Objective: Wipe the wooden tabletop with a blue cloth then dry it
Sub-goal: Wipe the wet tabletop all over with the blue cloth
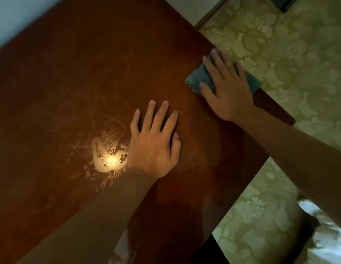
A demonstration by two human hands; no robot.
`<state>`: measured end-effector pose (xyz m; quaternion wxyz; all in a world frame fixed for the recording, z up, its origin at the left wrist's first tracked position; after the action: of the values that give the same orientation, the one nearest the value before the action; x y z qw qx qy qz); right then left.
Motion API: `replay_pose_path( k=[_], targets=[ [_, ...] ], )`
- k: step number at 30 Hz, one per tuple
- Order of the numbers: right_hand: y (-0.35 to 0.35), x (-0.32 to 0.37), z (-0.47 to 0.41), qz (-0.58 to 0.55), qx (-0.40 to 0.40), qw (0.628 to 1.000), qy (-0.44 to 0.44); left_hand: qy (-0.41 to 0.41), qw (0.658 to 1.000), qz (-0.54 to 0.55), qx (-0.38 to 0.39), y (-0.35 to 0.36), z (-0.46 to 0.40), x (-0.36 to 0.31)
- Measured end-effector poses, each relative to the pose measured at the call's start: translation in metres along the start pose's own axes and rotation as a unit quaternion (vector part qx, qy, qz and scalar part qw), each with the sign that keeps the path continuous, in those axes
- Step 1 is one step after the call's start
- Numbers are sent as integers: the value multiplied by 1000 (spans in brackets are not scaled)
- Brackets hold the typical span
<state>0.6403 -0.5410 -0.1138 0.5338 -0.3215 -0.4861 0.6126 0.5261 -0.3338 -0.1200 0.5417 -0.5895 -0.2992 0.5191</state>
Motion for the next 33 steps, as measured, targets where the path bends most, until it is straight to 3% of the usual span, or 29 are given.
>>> replay_pose_path(
  k=[6,11,15,21,26,30,33],
  targets=[
    [13,29,24,-2,-11,1000,19,6,999,36,-4,-4,1,0],
    [60,79,126,38,0,995,-96,9,995,100,-11,-7,3,3],
    [60,66,132,50,9,986,-157,17,994,105,-7,-9,5,3],
    [25,28,60,8,-7,1000,-28,10,994,106,-13,-10,4,1],
    [28,35,59,31,-8,999,-26,0,994,112,-2,-14,6,1],
    [41,60,94,48,-19,995,-87,2,988,155,30,-22,9,2],
    [57,77,124,58,-29,986,-154,-13,989,146,11,-25,33,2]
  ],
)
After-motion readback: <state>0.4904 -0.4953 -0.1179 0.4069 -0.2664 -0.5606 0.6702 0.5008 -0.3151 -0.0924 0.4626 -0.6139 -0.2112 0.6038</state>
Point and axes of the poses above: each hand's wrist, its own z-axis away from the middle knuckle, its own y-axis out of the palm, x = y × z, the point moved 2 cm from there along -z, towards the middle knuckle, and after that the axes turned 14 degrees about x, right-handed, at the moved point
